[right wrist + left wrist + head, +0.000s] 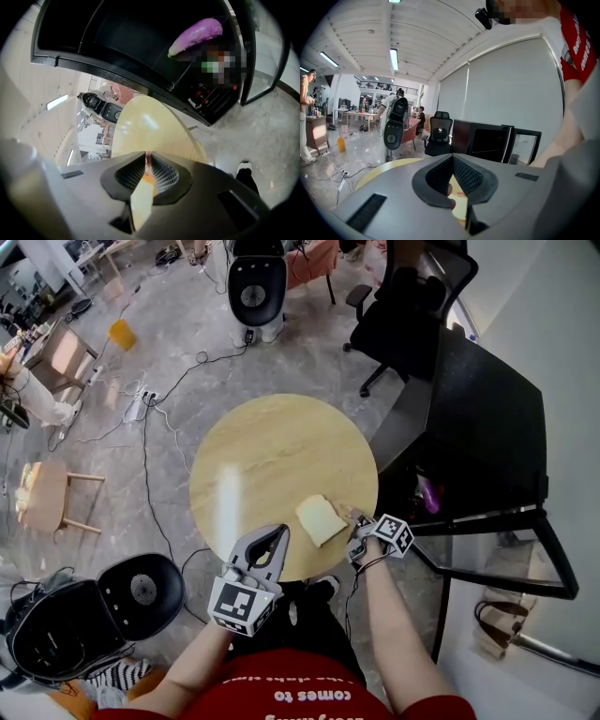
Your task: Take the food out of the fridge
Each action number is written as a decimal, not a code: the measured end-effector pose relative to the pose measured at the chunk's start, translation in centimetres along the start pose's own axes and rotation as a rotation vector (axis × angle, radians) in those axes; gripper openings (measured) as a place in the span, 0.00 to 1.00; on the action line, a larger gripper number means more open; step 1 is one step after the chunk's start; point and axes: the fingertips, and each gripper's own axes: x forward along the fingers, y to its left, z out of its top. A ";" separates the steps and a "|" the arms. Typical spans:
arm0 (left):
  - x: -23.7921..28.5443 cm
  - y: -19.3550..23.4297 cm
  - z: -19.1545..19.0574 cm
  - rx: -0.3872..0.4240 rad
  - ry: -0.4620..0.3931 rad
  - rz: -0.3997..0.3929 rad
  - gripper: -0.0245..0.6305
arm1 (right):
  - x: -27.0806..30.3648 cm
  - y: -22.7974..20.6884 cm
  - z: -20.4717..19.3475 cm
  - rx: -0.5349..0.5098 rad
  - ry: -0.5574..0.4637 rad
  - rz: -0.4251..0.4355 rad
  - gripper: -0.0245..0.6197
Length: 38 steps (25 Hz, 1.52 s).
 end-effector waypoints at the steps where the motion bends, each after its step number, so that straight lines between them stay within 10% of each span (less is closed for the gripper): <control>1: 0.1 0.0 -0.1 0.001 0.002 -0.001 0.05 | 0.2 -0.1 0.0 -0.006 0.008 -0.007 0.10; 13: 1.3 -2.6 -0.5 0.014 0.012 -0.046 0.05 | -0.2 -0.3 0.6 -0.348 0.077 -0.180 0.16; 38: 2.3 -3.7 3.1 0.069 -0.052 -0.124 0.05 | -8.4 2.5 3.0 -0.395 -0.048 -0.074 0.21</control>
